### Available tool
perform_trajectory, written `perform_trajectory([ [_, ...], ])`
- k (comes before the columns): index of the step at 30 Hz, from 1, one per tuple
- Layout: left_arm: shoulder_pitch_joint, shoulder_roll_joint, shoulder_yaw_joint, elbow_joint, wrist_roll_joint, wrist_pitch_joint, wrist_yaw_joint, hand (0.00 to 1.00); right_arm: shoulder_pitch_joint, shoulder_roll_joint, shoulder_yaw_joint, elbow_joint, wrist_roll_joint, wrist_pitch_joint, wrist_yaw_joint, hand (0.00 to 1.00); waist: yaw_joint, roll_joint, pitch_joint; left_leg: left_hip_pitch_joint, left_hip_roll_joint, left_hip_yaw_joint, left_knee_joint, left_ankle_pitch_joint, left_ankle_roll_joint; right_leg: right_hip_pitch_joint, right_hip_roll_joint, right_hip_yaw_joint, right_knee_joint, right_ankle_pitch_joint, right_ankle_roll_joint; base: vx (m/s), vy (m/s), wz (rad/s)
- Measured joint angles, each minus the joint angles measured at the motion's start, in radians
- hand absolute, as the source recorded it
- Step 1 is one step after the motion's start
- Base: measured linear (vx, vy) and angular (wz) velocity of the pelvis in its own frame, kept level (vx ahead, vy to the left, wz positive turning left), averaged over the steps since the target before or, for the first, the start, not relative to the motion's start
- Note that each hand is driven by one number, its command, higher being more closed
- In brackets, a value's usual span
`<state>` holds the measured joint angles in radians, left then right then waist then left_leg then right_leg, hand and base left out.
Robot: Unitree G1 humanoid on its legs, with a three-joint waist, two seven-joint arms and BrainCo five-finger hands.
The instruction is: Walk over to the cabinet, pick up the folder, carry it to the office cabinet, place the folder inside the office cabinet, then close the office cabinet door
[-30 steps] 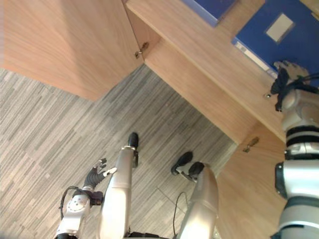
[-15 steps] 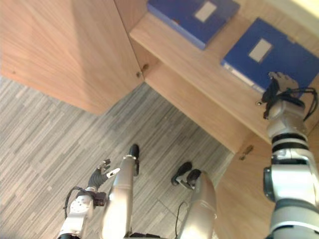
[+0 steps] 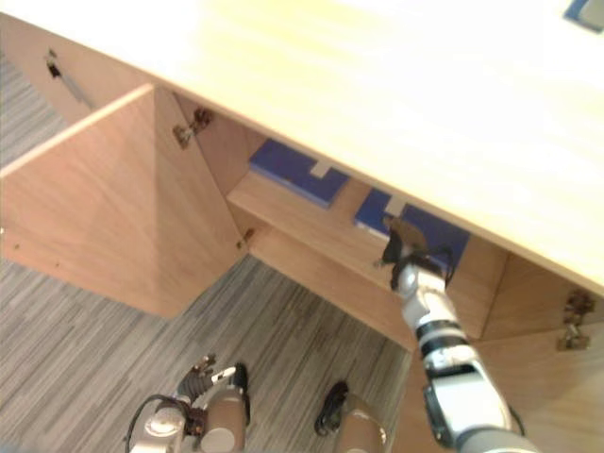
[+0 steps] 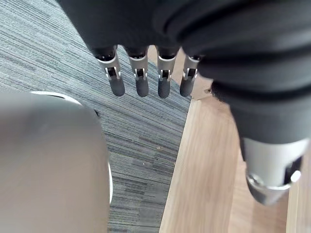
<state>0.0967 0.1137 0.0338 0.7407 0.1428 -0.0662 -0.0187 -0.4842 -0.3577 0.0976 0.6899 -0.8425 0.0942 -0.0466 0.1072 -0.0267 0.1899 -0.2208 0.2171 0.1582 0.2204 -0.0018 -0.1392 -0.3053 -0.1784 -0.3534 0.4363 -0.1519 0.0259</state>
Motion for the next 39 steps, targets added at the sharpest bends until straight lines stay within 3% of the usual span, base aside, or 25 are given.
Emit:
perform_trajectory([
  [6, -0.039, -0.003, -0.007, 0.116, 0.073, 0.002, 0.034, 0.00, 0.276, 0.123, -0.112, -0.126, 0.141, -0.007, 0.008, 0.00, -0.068, 0.002, -0.094, 0.110, -0.030, 0.092, -0.117, 0.019, 0.016, 0.107, 0.044, 0.081, -0.264, 0.154, 0.036, 0.09, 0.137, -0.46],
  [10, -0.065, -0.002, -0.008, 0.136, 0.127, 0.001, 0.052, 0.00, 0.479, 0.239, -0.153, -0.225, 0.252, -0.017, 0.007, 0.00, -0.102, 0.000, -0.126, 0.175, -0.045, 0.138, -0.141, 0.011, 0.026, 0.172, 0.053, 0.134, -0.367, 0.213, 0.042, 0.02, 0.081, -0.37],
  [17, -0.052, -0.015, -0.022, 0.222, 0.188, 0.001, 0.057, 0.00, 0.697, 0.338, -0.158, -0.230, 0.369, -0.049, 0.007, 0.00, -0.117, 0.000, -0.160, 0.276, -0.021, 0.258, -0.143, -0.030, 0.011, 0.219, 0.101, 0.258, -0.440, 0.263, 0.035, -0.06, 0.005, -0.57],
  [18, -0.049, -0.016, -0.022, 0.235, 0.196, 0.001, 0.057, 0.00, 0.706, 0.343, -0.163, -0.210, 0.394, -0.050, 0.007, 0.00, -0.120, 0.001, -0.159, 0.298, -0.008, 0.281, -0.128, -0.041, 0.001, 0.232, 0.114, 0.284, -0.442, 0.267, 0.031, -0.11, -0.027, -0.95],
  [19, -0.035, -0.017, -0.014, 0.242, 0.202, 0.001, 0.057, 0.00, 0.709, 0.345, -0.166, -0.168, 0.430, -0.057, 0.007, 0.00, -0.115, 0.010, -0.154, 0.311, 0.038, 0.322, -0.025, -0.096, -0.019, 0.230, 0.147, 0.341, -0.418, 0.264, 0.029, -0.12, -0.017, -1.25],
  [21, -0.033, -0.021, 0.013, 0.245, 0.186, -0.004, 0.064, 0.00, 0.702, 0.344, -0.167, -0.110, 0.466, -0.078, 0.003, 0.00, -0.104, 0.010, -0.153, 0.304, 0.073, 0.273, 0.086, -0.128, -0.016, 0.205, 0.179, 0.421, -0.375, 0.250, 0.014, -0.09, -0.010, -1.46],
  [22, -0.033, -0.026, 0.021, 0.251, 0.169, -0.005, 0.071, 0.00, 0.696, 0.343, -0.169, -0.067, 0.509, -0.095, 0.002, 0.00, -0.106, 0.012, -0.155, 0.289, 0.072, 0.192, 0.132, -0.144, -0.006, 0.170, 0.203, 0.489, -0.349, 0.250, 0.015, -0.15, -0.017, -1.72],
  [24, -0.038, -0.040, 0.019, 0.260, 0.157, -0.007, 0.079, 0.00, 0.697, 0.339, -0.197, 0.006, 0.585, -0.113, 0.001, 0.00, -0.118, 0.025, -0.155, 0.283, 0.069, 0.118, 0.144, -0.178, 0.006, 0.145, 0.244, 0.575, -0.357, 0.252, 0.032, -0.15, 0.013, -1.51],
  [25, -0.045, -0.060, 0.008, 0.267, 0.139, -0.008, 0.083, 0.00, 0.700, 0.328, -0.227, 0.052, 0.664, -0.116, 0.003, 0.00, -0.124, 0.068, -0.168, 0.281, 0.080, 0.088, 0.100, -0.215, 0.027, 0.124, 0.275, 0.614, -0.399, 0.237, 0.075, -0.08, 0.080, -1.38],
  [26, -0.061, -0.072, -0.008, 0.270, 0.129, -0.018, 0.091, 0.00, 0.674, 0.325, -0.258, 0.076, 0.709, -0.118, 0.001, 0.00, -0.124, 0.088, -0.161, 0.274, 0.103, 0.107, 0.085, -0.266, -0.027, 0.029, 0.322, 0.624, -0.202, 0.231, 0.028, -0.07, 0.105, -1.22],
  [27, -0.061, -0.067, -0.019, 0.274, 0.129, -0.018, 0.091, 0.00, 0.673, 0.331, -0.258, 0.084, 0.723, -0.118, 0.002, 0.00, -0.138, 0.059, -0.156, 0.280, 0.073, 0.108, 0.074, -0.271, -0.013, 0.032, 0.305, 0.645, -0.142, 0.187, 0.029, 0.00, 0.081, -0.98],
  [28, -0.061, -0.072, -0.049, 0.278, 0.127, -0.018, 0.091, 0.00, 0.673, 0.330, -0.280, 0.105, 0.773, -0.127, 0.005, 0.00, -0.150, 0.062, -0.154, 0.293, 0.046, 0.111, 0.045, -0.258, -0.017, 0.032, 0.294, 0.671, -0.175, 0.164, 0.039, -0.01, 0.068, -0.57],
  [29, -0.057, -0.083, -0.093, 0.280, 0.126, -0.019, 0.091, 0.00, 0.676, 0.321, -0.301, 0.113, 0.814, -0.131, 0.004, 0.00, -0.159, 0.071, -0.168, 0.296, 0.025, 0.120, -0.009, -0.236, -0.011, 0.024, 0.290, 0.699, -0.221, 0.181, 0.063, -0.02, 0.043, -0.55],
  [32, -0.068, -0.088, -0.141, 0.278, 0.121, -0.032, 0.090, 0.00, 0.673, 0.311, -0.336, 0.133, 0.894, -0.136, 0.004, 0.00, -0.166, 0.083, -0.163, 0.330, -0.029, 0.159, -0.121, -0.194, -0.003, 0.009, 0.279, 0.765, -0.270, 0.208, 0.087, 0.00, 0.063, -0.53],
  [34, -0.059, -0.086, -0.157, 0.278, 0.093, -0.036, 0.090, 0.00, 0.688, 0.304, -0.353, 0.144, 1.002, -0.137, 0.002, 0.00, -0.170, 0.084, -0.155, 0.371, -0.059, 0.190, -0.176, -0.162, 0.006, 0.009, 0.280, 0.805, -0.286, 0.231, 0.090, 0.01, 0.108, -0.58],
  [39, -0.044, -0.070, -0.154, 0.277, 0.082, -0.041, 0.089, 0.00, 0.768, 0.316, -0.441, 0.065, 1.128, -0.151, 0.001, 0.00, -0.189, 0.085, -0.154, 0.402, -0.104, 0.230, -0.183, -0.163, 0.014, 0.017, 0.257, 0.850, -0.285, 0.260, 0.091, 0.01, 0.138, -0.32],
])
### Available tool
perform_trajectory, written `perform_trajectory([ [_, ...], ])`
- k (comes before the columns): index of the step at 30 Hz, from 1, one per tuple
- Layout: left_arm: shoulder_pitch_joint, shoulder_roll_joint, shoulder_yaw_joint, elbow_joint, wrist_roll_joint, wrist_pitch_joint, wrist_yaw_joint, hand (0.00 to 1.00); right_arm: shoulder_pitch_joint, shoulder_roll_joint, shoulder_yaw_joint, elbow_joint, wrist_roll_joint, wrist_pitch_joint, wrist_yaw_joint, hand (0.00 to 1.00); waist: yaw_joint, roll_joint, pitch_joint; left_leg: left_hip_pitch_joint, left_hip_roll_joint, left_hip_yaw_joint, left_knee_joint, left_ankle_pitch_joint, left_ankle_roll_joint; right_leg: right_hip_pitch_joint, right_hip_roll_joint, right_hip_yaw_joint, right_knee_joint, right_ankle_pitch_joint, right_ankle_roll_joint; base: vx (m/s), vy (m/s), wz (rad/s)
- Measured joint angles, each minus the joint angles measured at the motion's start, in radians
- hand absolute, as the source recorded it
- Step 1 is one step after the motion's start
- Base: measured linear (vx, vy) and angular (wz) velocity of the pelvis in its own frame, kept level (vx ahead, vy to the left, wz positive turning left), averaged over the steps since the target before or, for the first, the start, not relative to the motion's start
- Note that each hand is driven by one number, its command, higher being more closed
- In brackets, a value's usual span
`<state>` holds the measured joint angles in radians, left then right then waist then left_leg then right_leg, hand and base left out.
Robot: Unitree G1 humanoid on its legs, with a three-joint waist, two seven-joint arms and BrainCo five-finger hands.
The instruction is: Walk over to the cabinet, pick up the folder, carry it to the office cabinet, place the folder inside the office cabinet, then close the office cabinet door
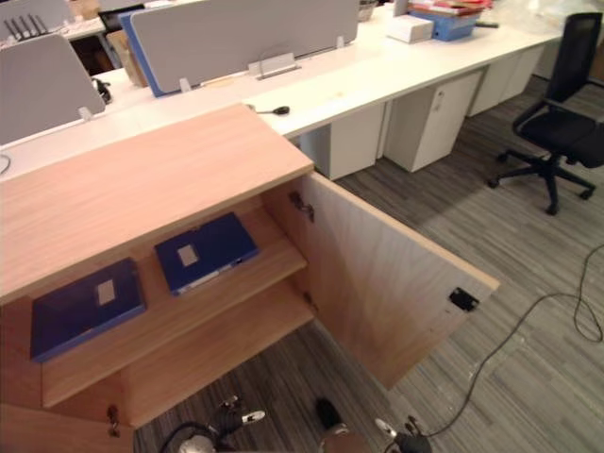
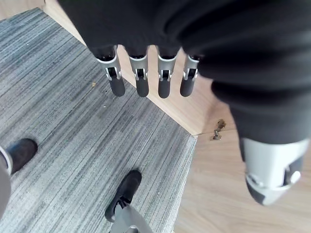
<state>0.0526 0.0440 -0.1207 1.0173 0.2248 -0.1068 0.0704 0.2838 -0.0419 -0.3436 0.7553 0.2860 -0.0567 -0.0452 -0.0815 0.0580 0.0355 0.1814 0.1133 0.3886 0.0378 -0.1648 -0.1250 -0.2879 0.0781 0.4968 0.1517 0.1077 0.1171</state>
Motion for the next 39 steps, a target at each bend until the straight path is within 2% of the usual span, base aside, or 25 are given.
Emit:
perform_trajectory([
  [1, 0.006, 0.009, 0.018, 0.000, 0.006, 0.000, -0.001, 0.00, 0.014, 0.011, -0.066, -0.029, 0.015, -0.005, 0.000, 0.00, -0.014, 0.002, 0.003, 0.004, -0.012, 0.005, 0.000, 0.001, 0.006, 0.007, -0.014, 0.005, -0.009, 0.006, 0.002, 0.02, 0.143, -0.09],
  [5, 0.020, 0.037, 0.109, 0.014, 0.018, 0.001, -0.001, 0.00, 0.020, 0.013, -0.242, -0.131, 0.050, -0.011, -0.026, 0.00, -0.018, -0.002, 0.013, 0.026, -0.031, 0.023, -0.002, -0.013, 0.014, 0.028, -0.030, 0.023, -0.030, 0.008, 0.006, 0.03, 0.133, -0.12],
  [10, 0.030, 0.051, 0.174, 0.014, 0.020, 0.005, 0.000, 0.00, -0.023, 0.008, -0.333, -0.212, 0.050, -0.025, -0.063, 0.00, -0.021, -0.005, 0.022, 0.034, -0.042, 0.038, -0.002, -0.017, 0.015, 0.027, -0.032, 0.035, -0.032, 0.013, 0.014, 0.05, 0.077, -0.10],
  [13, 0.034, 0.050, 0.192, 0.013, 0.023, 0.009, -0.001, 0.00, -0.068, 0.014, -0.383, -0.233, 0.051, -0.025, -0.082, 0.00, -0.008, -0.020, 0.037, 0.048, -0.044, 0.047, 0.000, -0.018, 0.015, 0.019, -0.025, 0.015, 0.004, 0.011, 0.011, 0.02, 0.028, -0.06],
  [15, 0.024, 0.047, 0.217, 0.005, 0.018, 0.012, -0.001, 0.00, -0.093, 0.019, -0.426, -0.253, 0.067, -0.024, -0.106, 0.00, -0.003, -0.037, 0.060, 0.049, -0.041, 0.042, 0.016, -0.014, 0.020, -0.011, -0.055, -0.133, 0.057, -0.038, -0.098, -0.03, 0.006, 0.14],
  [16, 0.018, 0.031, 0.245, -0.005, 0.013, 0.016, -0.001, 0.00, -0.102, 0.015, -0.463, -0.271, 0.087, -0.024, -0.127, 0.00, 0.010, -0.031, 0.089, 0.052, -0.026, 0.047, 0.024, -0.011, 0.026, -0.022, -0.116, -0.339, 0.114, -0.108, -0.186, -0.08, 0.010, 0.04],
  [17, 0.019, 0.027, 0.263, -0.010, 0.009, 0.017, 0.000, 0.00, -0.104, 0.016, -0.470, -0.285, 0.090, -0.025, -0.137, 0.00, 0.021, -0.029, 0.097, 0.058, -0.020, 0.054, 0.029, -0.014, 0.030, -0.045, -0.140, -0.405, 0.189, -0.154, -0.183, -0.09, 0.012, -0.01],
  [18, 0.028, 0.029, 0.295, -0.013, -0.009, 0.024, 0.000, 0.00, -0.103, 0.018, -0.470, -0.292, 0.092, -0.025, -0.148, 0.00, 0.030, -0.051, 0.101, 0.060, -0.019, 0.054, 0.037, -0.018, 0.028, -0.091, -0.188, -0.451, 0.404, -0.200, -0.150, -0.05, -0.057, 0.08],
  [19, 0.038, 0.044, 0.304, -0.017, -0.025, 0.028, 0.001, 0.00, -0.097, 0.017, -0.479, -0.291, 0.095, -0.026, -0.156, 0.00, 0.030, -0.073, 0.094, 0.058, -0.016, 0.041, 0.050, -0.028, 0.014, -0.089, -0.216, -0.464, 0.540, -0.245, -0.128, -0.01, -0.104, 0.15],
  [20, 0.045, 0.053, 0.304, -0.023, -0.029, 0.031, 0.001, 0.00, -0.100, 0.015, -0.486, -0.291, 0.096, -0.026, -0.157, 0.00, 0.031, -0.082, 0.088, 0.052, -0.016, 0.039, 0.063, -0.038, 0.004, -0.077, -0.225, -0.466, 0.559, -0.270, -0.110, 0.08, -0.192, -0.04],
  [21, 0.057, 0.071, 0.313, -0.031, -0.029, 0.036, 0.001, 0.00, -0.116, 0.003, -0.488, -0.291, 0.098, -0.028, -0.162, 0.00, 0.036, -0.111, 0.074, 0.022, -0.019, 0.044, 0.110, -0.065, -0.013, -0.043, -0.226, -0.465, 0.461, -0.350, -0.045, 0.13, -0.232, -0.42],
  [22, 0.059, 0.053, 0.323, -0.023, -0.028, 0.047, -0.001, 0.00, -0.160, -0.028, -0.478, -0.284, 0.107, -0.028, -0.166, 0.00, 0.036, -0.067, 0.075, -0.012, 0.019, 0.042, 0.134, -0.075, -0.013, -0.035, -0.180, -0.463, 0.381, -0.318, -0.052, 0.12, -0.217, -0.51],
  [23, 0.060, 0.047, 0.324, -0.021, -0.028, 0.049, -0.001, 0.00, -0.180, -0.034, -0.477, -0.284, 0.107, -0.028, -0.169, 0.00, 0.035, -0.055, 0.069, -0.038, 0.021, 0.031, 0.131, -0.069, -0.003, -0.036, -0.165, -0.462, 0.339, -0.291, -0.055, 0.07, -0.147, -0.48],
  [25, 0.044, 0.039, 0.325, -0.026, -0.025, 0.048, -0.001, 0.00, -0.228, -0.046, -0.452, -0.284, 0.106, -0.028, -0.180, 0.00, 0.045, -0.039, 0.060, -0.108, 0.006, 0.045, 0.091, -0.012, 0.030, -0.009, -0.122, -0.465, 0.183, -0.197, -0.075, 0.00, -0.040, -0.32],
  [28, 0.035, 0.032, 0.325, -0.026, -0.026, 0.049, 0.000, 0.00, -0.273, -0.069, -0.439, -0.284, 0.098, -0.030, -0.181, 0.00, 0.054, -0.038, 0.047, -0.114, 0.021, 0.047, 0.066, 0.020, 0.030, 0.025, -0.099, -0.465, 0.055, -0.127, -0.078, 0.07, 0.002, -0.17],
  [34, 0.029, 0.033, 0.315, -0.027, -0.024, 0.049, 0.000, 0.00, -0.273, -0.093, -0.346, -0.284, 0.076, -0.033, -0.168, 0.00, 0.058, -0.027, 0.035, -0.103, 0.014, 0.029, 0.066, 0.046, 0.023, 0.129, -0.115, -0.497, -0.106, -0.057, -0.075, 0.02, 0.036, 0.11],
  [39, 0.027, 0.038, 0.245, -0.043, -0.022, 0.048, -0.002, 0.00, -0.276, -0.141, -0.259, -0.315, 0.014, -0.033, -0.149, 0.00, 0.068, -0.020, 0.023, -0.091, 0.013, -0.010, 0.046, 0.046, 0.023, 0.187, -0.118, -0.524, -0.195, -0.011, -0.073, -0.05, 0.016, 0.18],
])
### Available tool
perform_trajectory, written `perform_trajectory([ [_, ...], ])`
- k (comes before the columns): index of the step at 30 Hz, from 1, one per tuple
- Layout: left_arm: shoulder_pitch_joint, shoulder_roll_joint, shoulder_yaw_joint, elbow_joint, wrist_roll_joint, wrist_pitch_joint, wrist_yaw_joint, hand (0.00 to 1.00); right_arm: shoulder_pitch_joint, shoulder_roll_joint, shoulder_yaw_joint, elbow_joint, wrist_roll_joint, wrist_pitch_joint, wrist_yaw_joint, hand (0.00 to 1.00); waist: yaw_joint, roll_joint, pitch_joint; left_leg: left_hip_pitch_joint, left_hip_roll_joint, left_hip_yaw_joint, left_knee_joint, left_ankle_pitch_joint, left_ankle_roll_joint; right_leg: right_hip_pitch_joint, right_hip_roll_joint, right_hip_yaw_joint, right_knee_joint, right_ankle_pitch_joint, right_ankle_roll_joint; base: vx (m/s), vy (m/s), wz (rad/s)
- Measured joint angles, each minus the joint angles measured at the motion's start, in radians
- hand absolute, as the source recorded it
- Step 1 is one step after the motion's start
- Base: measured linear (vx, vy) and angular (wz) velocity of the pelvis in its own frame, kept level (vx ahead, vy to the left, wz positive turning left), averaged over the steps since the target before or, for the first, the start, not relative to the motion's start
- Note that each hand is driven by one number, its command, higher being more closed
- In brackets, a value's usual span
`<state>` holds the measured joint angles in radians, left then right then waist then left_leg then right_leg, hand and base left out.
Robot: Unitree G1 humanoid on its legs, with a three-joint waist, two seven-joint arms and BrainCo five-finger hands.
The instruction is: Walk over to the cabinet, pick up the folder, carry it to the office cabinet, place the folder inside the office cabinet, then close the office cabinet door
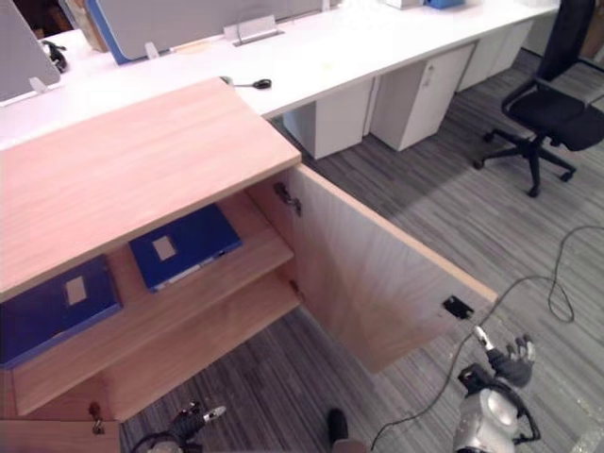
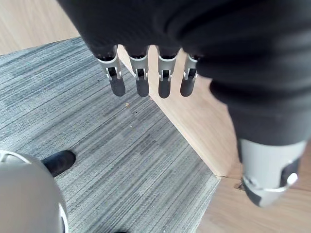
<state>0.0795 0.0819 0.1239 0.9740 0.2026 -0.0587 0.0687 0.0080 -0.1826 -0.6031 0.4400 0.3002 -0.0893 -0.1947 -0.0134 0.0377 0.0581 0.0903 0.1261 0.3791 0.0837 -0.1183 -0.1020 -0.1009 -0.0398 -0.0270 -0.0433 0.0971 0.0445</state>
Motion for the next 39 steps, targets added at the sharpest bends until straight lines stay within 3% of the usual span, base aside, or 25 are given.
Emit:
perform_trajectory([
  [5, 0.003, 0.006, -0.045, -0.001, 0.020, -0.002, -0.012, 0.00, -0.038, -0.080, 0.098, -0.036, -0.060, -0.002, 0.029, 0.00, 0.005, -0.001, -0.005, -0.001, -0.002, -0.021, -0.013, 0.000, 0.000, 0.023, -0.002, -0.026, -0.041, 0.033, -0.001, -0.13, 0.007, 0.15],
  [11, 0.006, 0.029, -0.070, 0.021, 0.041, -0.005, -0.022, 0.00, -0.084, -0.256, 0.329, -0.041, -0.143, -0.008, 0.100, 0.00, 0.008, -0.003, -0.005, -0.001, 0.001, -0.032, -0.029, 0.010, 0.003, 0.016, -0.002, -0.028, -0.048, 0.040, -0.002, -0.16, -0.015, 0.01],
  [13, 0.005, 0.040, -0.070, 0.034, 0.043, -0.007, -0.029, 0.00, -0.084, -0.323, 0.447, -0.061, -0.218, -0.008, 0.155, 0.00, 0.007, -0.004, -0.004, -0.002, 0.006, -0.032, -0.033, 0.019, 0.000, 0.012, 0.003, -0.029, -0.048, 0.040, -0.002, -0.12, -0.040, -0.02],
  [18, 0.004, 0.042, -0.076, 0.038, 0.071, -0.013, -0.038, 0.00, -0.069, -0.433, 0.592, -0.133, -0.384, -0.022, 0.265, 0.00, -0.013, -0.004, -0.004, -0.003, 0.020, -0.028, -0.032, 0.023, -0.007, 0.010, 0.014, -0.039, -0.048, 0.040, -0.002, -0.05, -0.029, -0.04],
  [20, 0.003, 0.043, -0.083, 0.038, 0.078, -0.020, -0.043, 0.00, -0.060, -0.479, 0.643, -0.166, -0.445, -0.052, 0.324, 0.00, -0.018, -0.003, -0.005, -0.003, 0.027, -0.028, -0.032, 0.026, -0.011, 0.008, 0.021, -0.041, -0.048, 0.040, -0.003, -0.02, -0.017, -0.01],
  [29, 0.003, 0.050, -0.098, 0.041, 0.086, -0.025, -0.055, 0.00, -0.053, -0.477, 0.758, -0.213, -0.503, -0.117, 0.387, 0.00, -0.028, -0.002, -0.012, -0.003, 0.050, -0.030, -0.032, 0.033, -0.024, 0.009, 0.041, -0.049, -0.048, 0.034, -0.012, 0.00, -0.006, 0.00],
  [39, 0.003, 0.051, -0.096, 0.053, 0.102, -0.026, -0.055, 0.00, -0.049, -0.420, 0.871, -0.211, -0.557, -0.127, 0.403, 0.00, 0.011, -0.002, -0.021, -0.014, 0.053, -0.062, -0.036, 0.036, -0.027, 0.015, 0.039, -0.082, -0.048, 0.037, -0.014, -0.01, -0.002, 0.10],
])
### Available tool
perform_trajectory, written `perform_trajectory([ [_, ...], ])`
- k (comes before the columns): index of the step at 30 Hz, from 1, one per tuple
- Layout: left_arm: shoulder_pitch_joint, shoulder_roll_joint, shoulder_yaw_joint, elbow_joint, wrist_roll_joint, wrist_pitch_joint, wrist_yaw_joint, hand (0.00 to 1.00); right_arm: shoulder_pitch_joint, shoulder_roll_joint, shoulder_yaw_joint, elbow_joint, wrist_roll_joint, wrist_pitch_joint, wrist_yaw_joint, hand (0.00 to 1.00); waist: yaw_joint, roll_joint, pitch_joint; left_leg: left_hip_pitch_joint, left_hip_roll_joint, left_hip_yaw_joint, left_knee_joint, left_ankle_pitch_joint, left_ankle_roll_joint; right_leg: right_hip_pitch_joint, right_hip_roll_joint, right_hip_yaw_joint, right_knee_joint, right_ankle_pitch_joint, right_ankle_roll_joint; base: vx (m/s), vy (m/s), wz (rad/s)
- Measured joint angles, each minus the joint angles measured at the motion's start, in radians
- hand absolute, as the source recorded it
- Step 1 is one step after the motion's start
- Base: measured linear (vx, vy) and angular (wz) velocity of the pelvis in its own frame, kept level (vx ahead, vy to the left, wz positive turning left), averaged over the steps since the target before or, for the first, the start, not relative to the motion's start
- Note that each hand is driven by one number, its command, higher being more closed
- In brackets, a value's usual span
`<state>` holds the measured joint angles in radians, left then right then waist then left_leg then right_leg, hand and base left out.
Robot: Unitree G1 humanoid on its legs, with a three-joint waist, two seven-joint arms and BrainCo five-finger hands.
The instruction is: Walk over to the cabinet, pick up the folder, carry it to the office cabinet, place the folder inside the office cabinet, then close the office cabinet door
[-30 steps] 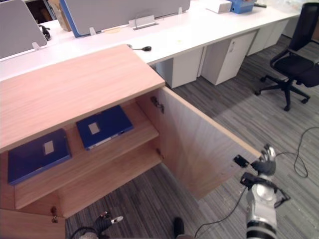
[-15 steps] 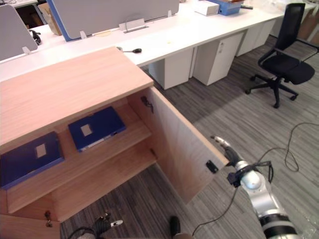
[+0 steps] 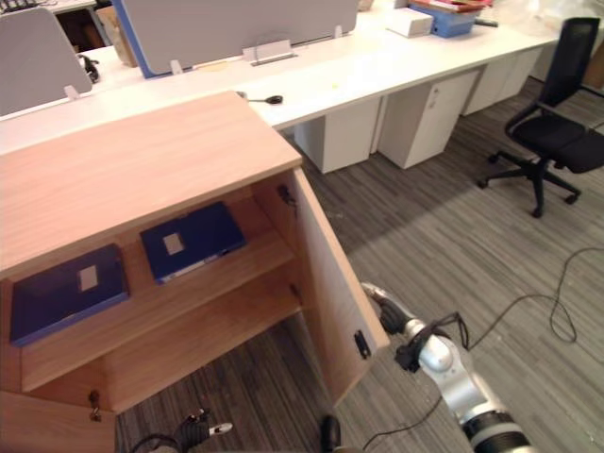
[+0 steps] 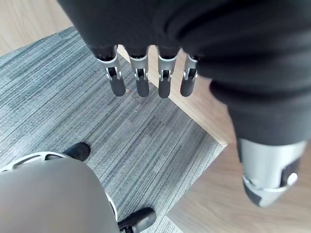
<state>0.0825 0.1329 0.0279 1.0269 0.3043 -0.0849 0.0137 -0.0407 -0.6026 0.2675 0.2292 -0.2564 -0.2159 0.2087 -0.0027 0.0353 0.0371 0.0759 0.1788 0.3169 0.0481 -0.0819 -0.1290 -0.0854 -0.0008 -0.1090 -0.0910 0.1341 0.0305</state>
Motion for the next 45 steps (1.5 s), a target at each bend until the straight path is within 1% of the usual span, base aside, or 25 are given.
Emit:
perform_trajectory([
  [2, 0.000, 0.000, 0.002, 0.001, 0.000, 0.000, 0.000, 0.00, -0.008, 0.002, 0.064, -0.001, 0.001, 0.002, 0.007, 0.00, 0.011, 0.000, 0.000, 0.000, 0.000, -0.003, -0.006, 0.001, -0.001, 0.000, 0.000, -0.006, 0.000, 0.005, -0.007, 0.02, 0.013, 0.07],
  [5, 0.000, 0.000, 0.013, 0.003, -0.001, 0.000, 0.000, 0.00, -0.041, 0.009, 0.144, -0.002, 0.023, 0.018, 0.018, 0.00, 0.013, -0.001, 0.001, -0.003, 0.000, -0.012, -0.008, 0.001, -0.001, 0.004, 0.000, -0.018, 0.001, 0.005, -0.007, 0.01, 0.011, 0.08],
  [7, -0.002, 0.000, 0.018, 0.004, -0.002, 0.000, 0.000, 0.00, -0.087, 0.010, 0.220, -0.002, 0.042, 0.032, 0.026, 0.00, 0.017, -0.002, 0.001, -0.004, 0.000, -0.022, -0.008, 0.002, -0.002, 0.008, 0.000, -0.025, 0.001, 0.005, -0.007, -0.02, -0.001, 0.11],
  [8, -0.010, 0.000, 0.021, 0.005, -0.006, -0.001, 0.000, 0.00, -0.132, 0.012, 0.295, -0.002, 0.052, 0.041, 0.040, 0.00, 0.026, -0.005, 0.003, -0.005, 0.000, -0.030, -0.009, 0.005, -0.003, 0.012, 0.001, -0.033, 0.000, 0.005, -0.007, -0.03, -0.005, 0.16],
  [9, -0.013, 0.000, 0.023, 0.005, -0.014, -0.001, 0.000, 0.00, -0.149, 0.016, 0.328, -0.002, 0.060, 0.042, 0.053, 0.00, 0.030, -0.007, 0.004, -0.006, 0.001, -0.035, -0.010, 0.008, -0.004, 0.014, 0.001, -0.039, 0.000, 0.005, -0.008, -0.05, -0.021, 0.25],
  [10, -0.022, -0.001, 0.027, 0.005, -0.029, -0.001, 0.000, 0.00, -0.180, 0.029, 0.398, -0.003, 0.081, 0.042, 0.083, 0.00, 0.044, -0.012, 0.008, -0.008, 0.002, -0.049, -0.012, 0.013, -0.005, 0.018, 0.001, -0.053, 0.000, 0.004, -0.009, -0.05, -0.028, 0.34],
  [11, -0.032, -0.003, 0.033, 0.004, -0.042, -0.001, 0.001, 0.00, -0.217, 0.064, 0.490, -0.012, 0.092, 0.041, 0.121, 0.00, 0.066, -0.019, 0.012, -0.015, 0.004, -0.066, -0.013, 0.020, -0.006, 0.018, 0.000, -0.068, 0.000, 0.003, -0.010, -0.07, -0.034, 0.38],
  [13, -0.036, -0.006, 0.042, 0.004, -0.047, -0.001, 0.002, 0.00, -0.228, 0.111, 0.533, -0.020, 0.103, 0.040, 0.146, 0.00, 0.078, -0.025, 0.016, -0.027, 0.003, -0.092, -0.013, 0.027, -0.005, 0.018, -0.003, -0.089, 0.000, 0.002, -0.011, -0.07, -0.026, 0.46],
  [14, -0.033, -0.012, 0.067, 0.004, -0.070, 0.000, 0.004, 0.00, -0.238, 0.173, 0.561, -0.020, 0.121, 0.037, 0.161, 0.00, 0.089, -0.029, 0.018, -0.043, 0.000, -0.122, -0.015, 0.038, -0.005, 0.018, -0.010, -0.118, 0.000, 0.002, -0.011, -0.06, -0.022, 0.54],
  [16, -0.024, -0.013, 0.101, 0.004, -0.089, 0.000, 0.009, 0.00, -0.260, 0.218, 0.576, -0.020, 0.121, 0.037, 0.165, 0.00, 0.106, -0.033, 0.021, -0.059, -0.008, -0.159, -0.026, 0.052, -0.001, 0.018, -0.019, -0.152, 0.000, 0.001, -0.011, -0.07, -0.006, 0.56],
  [20, 0.001, -0.015, 0.193, 0.005, -0.160, 0.010, 0.031, 0.00, -0.286, 0.245, 0.588, -0.019, 0.121, 0.037, 0.161, 0.00, 0.125, -0.049, 0.031, -0.089, -0.029, -0.226, -0.030, 0.074, 0.009, 0.027, -0.043, -0.210, 0.000, -0.001, -0.011, -0.06, 0.031, 0.58],
  [23, 0.011, -0.017, 0.283, 0.033, -0.229, 0.027, 0.046, 0.00, -0.274, 0.271, 0.589, -0.014, 0.118, 0.037, 0.156, 0.00, 0.133, -0.063, 0.035, -0.103, -0.045, -0.279, -0.036, 0.087, 0.015, 0.041, -0.062, -0.258, 0.000, -0.007, -0.002, -0.04, 0.048, 0.50],
  [26, 0.020, -0.033, 0.351, 0.045, -0.260, 0.038, 0.048, 0.00, -0.260, 0.295, 0.588, 0.004, 0.118, 0.039, 0.151, 0.00, 0.135, -0.065, 0.034, -0.114, -0.057, -0.311, -0.045, 0.095, 0.022, 0.041, -0.074, -0.290, 0.000, -0.009, 0.001, -0.01, 0.044, 0.36],
  [28, 0.024, -0.043, 0.399, 0.045, -0.272, 0.044, 0.048, 0.00, -0.230, 0.307, 0.587, 0.005, 0.117, 0.039, 0.151, 0.00, 0.141, -0.066, 0.034, -0.128, -0.061, -0.327, -0.045, 0.101, 0.026, 0.041, -0.078, -0.304, 0.000, -0.011, 0.003, 0.00, 0.034, 0.22],
  [30, 0.025, -0.049, 0.421, 0.045, -0.274, 0.049, 0.048, 0.00, -0.204, 0.312, 0.583, 0.005, 0.117, 0.040, 0.150, 0.00, 0.147, -0.066, 0.033, -0.128, -0.061, -0.330, -0.045, 0.105, 0.022, 0.042, -0.078, -0.306, 0.000, -0.012, 0.003, 0.02, 0.024, 0.08],
  [34, 0.020, -0.056, 0.428, 0.044, -0.274, 0.050, 0.048, 0.00, -0.105, 0.315, 0.534, 0.022, 0.115, 0.040, 0.130, 0.00, 0.144, -0.067, 0.033, -0.126, -0.061, -0.335, -0.045, 0.105, 0.022, 0.049, -0.078, -0.315, 0.000, -0.014, 0.004, 0.02, 0.019, 0.05],
  [36, 0.019, -0.056, 0.430, 0.044, -0.274, 0.049, 0.048, 0.00, -0.067, 0.320, 0.512, 0.059, 0.110, 0.041, 0.123, 0.00, 0.137, -0.069, 0.032, -0.126, -0.058, -0.333, -0.045, 0.105, 0.022, 0.049, -0.075, -0.313, 0.001, -0.015, 0.003, 0.01, 0.006, -0.02],
  [38, 0.016, -0.054, 0.430, 0.042, -0.274, 0.047, 0.048, 0.00, -0.022, 0.345, 0.460, 0.150, 0.088, 0.042, 0.114, 0.00, 0.138, -0.078, 0.040, -0.132, -0.047, -0.326, -0.021, 0.095, 0.016, 0.052, -0.070, -0.311, 0.007, -0.023, 0.000, 0.00, 0.000, -0.02],
  [39, 0.006, -0.052, 0.430, 0.043, -0.273, 0.046, 0.048, 0.00, 0.006, 0.351, 0.430, 0.201, 0.076, 0.044, 0.105, 0.00, 0.136, -0.084, 0.048, -0.174, -0.039, -0.302, 0.053, 0.056, 0.033, 0.052, -0.068, -0.318, 0.007, -0.032, -0.005, -0.02, -0.010, 0.03],
  [40, 0.000, -0.053, 0.430, 0.043, -0.272, 0.046, 0.048, 0.00, 0.023, 0.347, 0.417, 0.222, 0.072, 0.046, 0.101, 0.00, 0.136, -0.084, 0.053, -0.196, -0.030, -0.265, 0.097, 0.024, 0.064, 0.053, -0.067, -0.327, 0.008, -0.034, -0.005, -0.03, -0.022, 0.07],
  [41, -0.004, -0.050, 0.430, 0.043, -0.270, 0.046, 0.049, 0.00, 0.049, 0.345, 0.396, 0.255, 0.037, 0.054, 0.094, 0.00, 0.140, -0.089, 0.057, -0.208, 0.010, -0.125, 0.144, -0.008, 0.134, 0.054, -0.068, -0.332, 0.008, -0.038, -0.008, 0.00, -0.060, 0.33],
  [42, -0.007, -0.050, 0.423, 0.044, -0.269, 0.046, 0.049, 0.00, 0.101, 0.339, 0.355, 0.283, -0.010, 0.064, 0.088, 0.00, 0.128, -0.091, 0.052, -0.208, 0.079, 0.086, 0.180, -0.017, 0.181, 0.057, -0.077, -0.358, 0.008, -0.043, -0.003, 0.07, -0.051, 0.73],
  [43, -0.020, -0.045, 0.407, 0.042, -0.262, 0.044, 0.050, 0.00, 0.141, 0.334, 0.302, 0.326, -0.057, 0.074, 0.081, 0.00, 0.112, -0.088, 0.049, -0.207, 0.130, 0.245, 0.207, -0.014, 0.176, 0.058, -0.095, -0.400, 0.007, -0.050, -0.002, 0.10, -0.025, 0.96],
  [44, -0.027, -0.043, 0.395, 0.042, -0.261, 0.044, 0.050, 0.00, 0.150, 0.334, 0.277, 0.355, -0.086, 0.083, 0.078, 0.00, 0.103, -0.086, 0.048, -0.208, 0.145, 0.311, 0.216, -0.006, 0.171, 0.058, -0.103, -0.419, 0.007, -0.051, 0.001, 0.13, 0.047, 1.10],
  [45, -0.034, -0.043, 0.370, 0.040, -0.257, 0.043, 0.049, 0.00, 0.157, 0.333, 0.236, 0.420, -0.132, 0.098, 0.072, 0.00, 0.095, -0.074, 0.046, -0.197, 0.150, 0.382, 0.200, 0.043, 0.146, 0.062, -0.112, -0.455, 0.008, -0.042, 0.006, 0.13, 0.087, 0.90],
])
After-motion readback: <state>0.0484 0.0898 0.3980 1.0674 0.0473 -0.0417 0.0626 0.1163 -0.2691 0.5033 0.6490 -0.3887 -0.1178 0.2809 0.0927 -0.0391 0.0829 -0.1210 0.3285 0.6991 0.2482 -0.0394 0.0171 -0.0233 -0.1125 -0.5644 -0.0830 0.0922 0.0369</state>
